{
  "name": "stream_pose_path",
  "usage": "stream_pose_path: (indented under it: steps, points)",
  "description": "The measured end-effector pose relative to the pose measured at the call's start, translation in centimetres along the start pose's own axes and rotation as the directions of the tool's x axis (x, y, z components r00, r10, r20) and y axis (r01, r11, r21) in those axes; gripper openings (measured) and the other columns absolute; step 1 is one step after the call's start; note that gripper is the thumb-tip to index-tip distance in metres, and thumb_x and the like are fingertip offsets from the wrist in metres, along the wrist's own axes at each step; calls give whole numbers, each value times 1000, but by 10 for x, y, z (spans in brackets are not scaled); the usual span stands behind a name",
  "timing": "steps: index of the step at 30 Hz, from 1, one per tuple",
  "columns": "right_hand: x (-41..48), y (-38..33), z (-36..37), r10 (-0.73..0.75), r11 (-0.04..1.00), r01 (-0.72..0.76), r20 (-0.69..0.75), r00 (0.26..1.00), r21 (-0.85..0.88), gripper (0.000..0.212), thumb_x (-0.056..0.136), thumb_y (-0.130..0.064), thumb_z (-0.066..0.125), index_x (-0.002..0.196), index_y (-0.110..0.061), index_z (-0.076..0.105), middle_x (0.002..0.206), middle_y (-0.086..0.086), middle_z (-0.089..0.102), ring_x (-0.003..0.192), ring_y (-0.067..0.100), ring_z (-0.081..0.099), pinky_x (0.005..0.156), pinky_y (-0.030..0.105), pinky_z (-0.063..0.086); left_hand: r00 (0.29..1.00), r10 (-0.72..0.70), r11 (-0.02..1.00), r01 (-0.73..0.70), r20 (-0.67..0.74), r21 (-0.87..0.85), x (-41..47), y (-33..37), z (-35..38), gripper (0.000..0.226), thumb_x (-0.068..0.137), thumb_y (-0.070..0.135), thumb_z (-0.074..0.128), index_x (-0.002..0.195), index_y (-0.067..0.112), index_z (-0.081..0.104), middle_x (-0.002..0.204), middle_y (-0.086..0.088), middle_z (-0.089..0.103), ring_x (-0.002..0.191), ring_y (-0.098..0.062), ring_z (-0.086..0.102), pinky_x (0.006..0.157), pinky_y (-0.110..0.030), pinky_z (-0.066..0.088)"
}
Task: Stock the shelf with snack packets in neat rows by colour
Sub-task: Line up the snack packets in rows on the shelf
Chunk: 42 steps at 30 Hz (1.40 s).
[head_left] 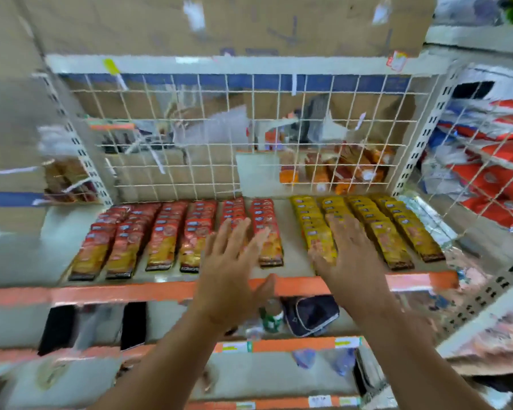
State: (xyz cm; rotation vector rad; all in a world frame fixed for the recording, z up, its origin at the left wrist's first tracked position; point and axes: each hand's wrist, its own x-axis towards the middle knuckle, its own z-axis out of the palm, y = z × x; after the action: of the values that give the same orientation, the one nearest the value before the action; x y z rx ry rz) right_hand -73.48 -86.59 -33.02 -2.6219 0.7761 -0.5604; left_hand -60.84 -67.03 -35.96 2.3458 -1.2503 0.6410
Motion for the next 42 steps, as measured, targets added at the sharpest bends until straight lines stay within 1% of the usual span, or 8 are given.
stream_pose_path:
  steps: [7,13,18,22,27,31,37,42]
  points:
    - [-19,-202,-12,-345,936,343,14,939,85,79,90,-54,61,157,-32,26,165,0,22,153,22,15,124,44,17,980,-44,963,93,-193,252,-39,-131,-195,65,78,54,69,135,24,62,133,-10,62,127,-41,54,102,-54,43]
    - [-33,-367,-39,-596,785,591,-32,802,183,77,90,-54,63,156,-37,26,164,-6,20,150,15,21,118,37,27,934,-72,888,220,-350,403,-74,-217,-361,61,82,54,62,134,24,61,138,-11,59,130,-41,53,101,-55,46]
    - [-23,-461,-60,-728,642,735,-130,674,219,77,86,-49,71,153,-37,34,160,-6,27,147,17,29,116,36,31,914,-129,813,319,-383,487,-93,-270,-445,67,82,59,56,140,23,57,141,-9,56,128,-37,51,101,-53,44]
    - [2,-518,-63,-789,585,799,-131,601,139,77,89,-51,66,155,-33,31,161,-2,27,150,20,21,118,39,27,931,-130,776,310,-341,550,-94,-315,-484,65,82,58,54,135,21,61,137,-7,59,124,-36,55,101,-50,41]
    - [43,-584,-53,-839,533,842,-76,538,80,74,93,-46,63,156,-35,26,162,0,28,150,23,22,115,43,32,905,-335,697,425,-261,577,-93,-382,-514,69,84,66,45,142,30,53,140,-1,58,126,-32,53,103,-52,44]
    - [77,-639,-33,-869,484,871,-71,490,82,66,95,-39,62,154,-34,32,158,1,34,146,23,27,110,37,33,826,-448,657,563,-342,501,-94,-442,-533,56,90,48,68,141,27,56,139,0,61,127,-28,54,104,-47,44]
    - [122,-724,1,-936,351,935,-22,352,55,62,91,-36,63,149,-34,41,151,-4,41,137,21,40,106,37,42,639,-658,495,766,-399,410,-94,-532,-554,65,87,65,57,142,31,55,146,0,58,131,-28,55,104,-48,47]
    - [131,-793,22,-960,275,959,82,269,67,61,94,-27,60,150,-32,39,152,-8,42,130,21,49,103,35,44,585,-747,469,801,-317,372,-90,-584,-564,51,91,56,60,137,35,58,141,2,62,125,-25,58,92,-40,46]
